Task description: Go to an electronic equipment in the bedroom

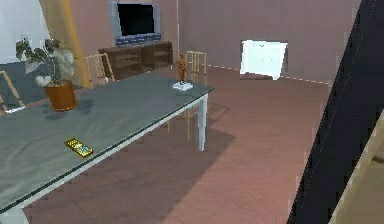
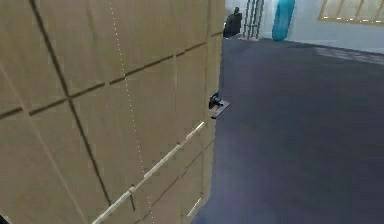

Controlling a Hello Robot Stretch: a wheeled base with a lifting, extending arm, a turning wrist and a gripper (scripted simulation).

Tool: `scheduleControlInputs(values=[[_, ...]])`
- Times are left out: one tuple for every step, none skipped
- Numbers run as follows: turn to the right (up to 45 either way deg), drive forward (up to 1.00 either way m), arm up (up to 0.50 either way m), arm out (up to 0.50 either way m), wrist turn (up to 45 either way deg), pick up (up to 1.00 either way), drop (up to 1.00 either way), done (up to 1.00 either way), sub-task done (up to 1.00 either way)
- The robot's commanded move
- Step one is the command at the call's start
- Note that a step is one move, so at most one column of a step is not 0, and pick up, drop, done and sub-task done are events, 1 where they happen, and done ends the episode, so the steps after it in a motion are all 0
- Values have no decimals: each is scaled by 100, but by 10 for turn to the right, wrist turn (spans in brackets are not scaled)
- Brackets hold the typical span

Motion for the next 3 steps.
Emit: scheduleControlInputs(values=[[0, 85, 0, 0, 0, 0, 0, 0, 0], [330, 0, 0, 0, 0, 0, 0, 0, 0], [0, 100, 0, 0, 0, 0, 0, 0, 0]])
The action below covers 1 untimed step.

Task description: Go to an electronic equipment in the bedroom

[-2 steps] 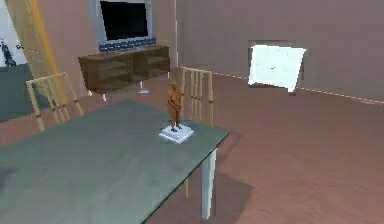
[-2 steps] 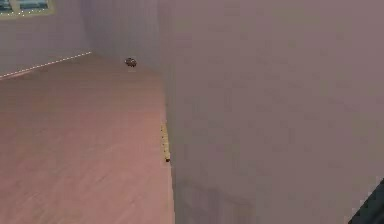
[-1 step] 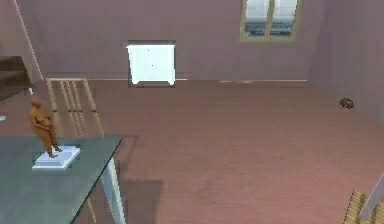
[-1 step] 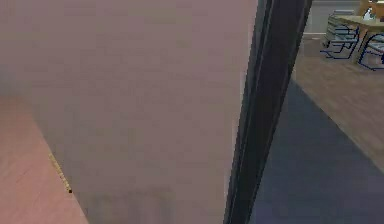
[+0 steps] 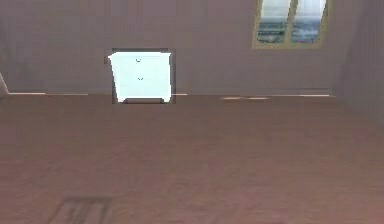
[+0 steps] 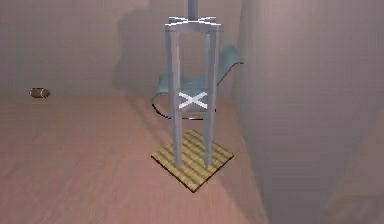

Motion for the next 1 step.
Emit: scheduleControlInputs(values=[[210, 0, 0, 0, 0, 0, 0, 0, 0]])
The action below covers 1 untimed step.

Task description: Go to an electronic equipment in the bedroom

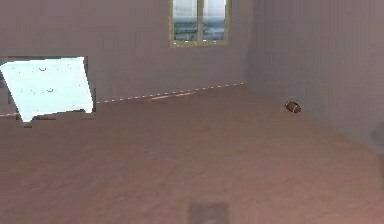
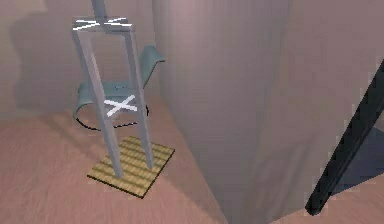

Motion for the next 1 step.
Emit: scheduleControlInputs(values=[[0, 10, 0, 0, 0, 0, 0, 0, 0]])
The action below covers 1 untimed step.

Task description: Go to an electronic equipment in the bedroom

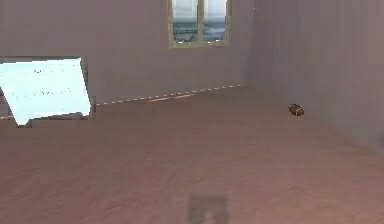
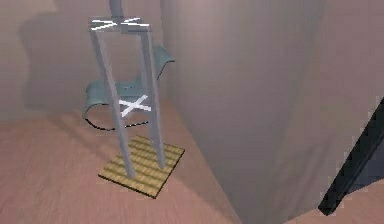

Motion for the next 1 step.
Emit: scheduleControlInputs(values=[[-450, 0, 0, 0, 0, 0, 0, 0, 0]])
